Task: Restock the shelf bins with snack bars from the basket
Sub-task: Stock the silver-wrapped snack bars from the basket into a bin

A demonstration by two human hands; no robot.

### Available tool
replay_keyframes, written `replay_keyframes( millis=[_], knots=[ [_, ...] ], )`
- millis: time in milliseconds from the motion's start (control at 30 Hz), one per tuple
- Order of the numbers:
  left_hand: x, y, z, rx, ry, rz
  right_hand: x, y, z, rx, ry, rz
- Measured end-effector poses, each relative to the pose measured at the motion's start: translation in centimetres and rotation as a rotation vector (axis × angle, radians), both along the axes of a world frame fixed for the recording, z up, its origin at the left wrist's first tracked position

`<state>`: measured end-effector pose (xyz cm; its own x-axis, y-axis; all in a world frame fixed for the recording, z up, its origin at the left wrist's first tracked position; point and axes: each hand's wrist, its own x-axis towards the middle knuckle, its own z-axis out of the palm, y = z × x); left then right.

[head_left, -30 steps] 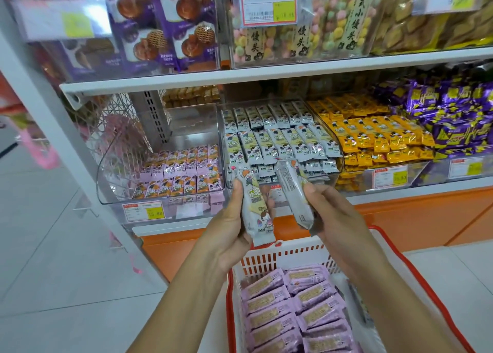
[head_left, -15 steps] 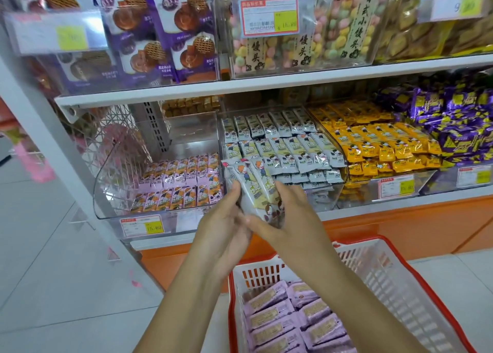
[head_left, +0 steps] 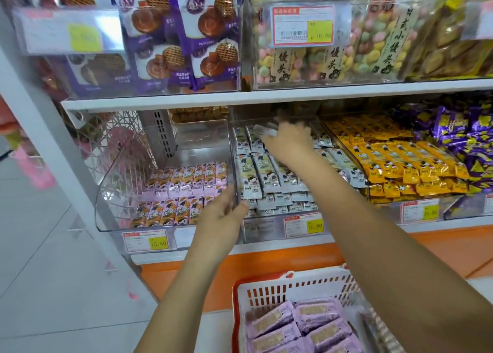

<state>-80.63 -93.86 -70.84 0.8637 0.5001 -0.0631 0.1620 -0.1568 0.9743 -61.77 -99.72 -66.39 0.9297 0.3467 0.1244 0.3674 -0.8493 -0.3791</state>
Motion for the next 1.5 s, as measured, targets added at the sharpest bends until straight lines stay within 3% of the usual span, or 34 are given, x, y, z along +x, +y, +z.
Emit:
replay_keyframes(
  millis=[167,467,567,733,833,967,1133,1300,1500],
  knots=[
    [0.0,0.3,0.1,-0.018,0.012,-0.018,4.4,4.8,-1.1,-0.007,0.069,-0.031],
    [0.0,1.0,-0.5,-0.001,0.015,-0.048,4.0,5.2,-1.8,-0.035,0.038,-0.038],
    [-0.2,0.9,-0.7,0.013,-0.022,-0.019,1.2,2.1,-0.4,0.005,-0.085,-0.017],
    [-1.4,-0.5,-1.4,0.187,-0.240,0.158,-4.3,-7.3,-1.2,0.288,-0.392,0.025],
    [-2.1,-1.2,-2.2,0.306,-0.274,0.079,-7.8,-13.5,-4.3,0.292,-0.319,0.060],
    [-2.5,-3.4,-5.0,0.502,-0.048,-0.237,-9.5,-21.4,-12.8,0.220,-0.145,0.004],
    [-3.0,-4.8,-9.7,0.742,0.406,-0.625,-7.6,-27.6,-25.6,-0.166,0.261,-0.164],
    [-3.0,-4.3,-11.8,0.869,0.712,-0.704,-7.8,-29.5,-34.3,-0.239,0.615,-0.214],
    [-1.6,-3.8,-14.6,0.886,0.923,-0.767,-8.2,-29.5,-42.3,-0.328,0.618,-0.279]
  ],
)
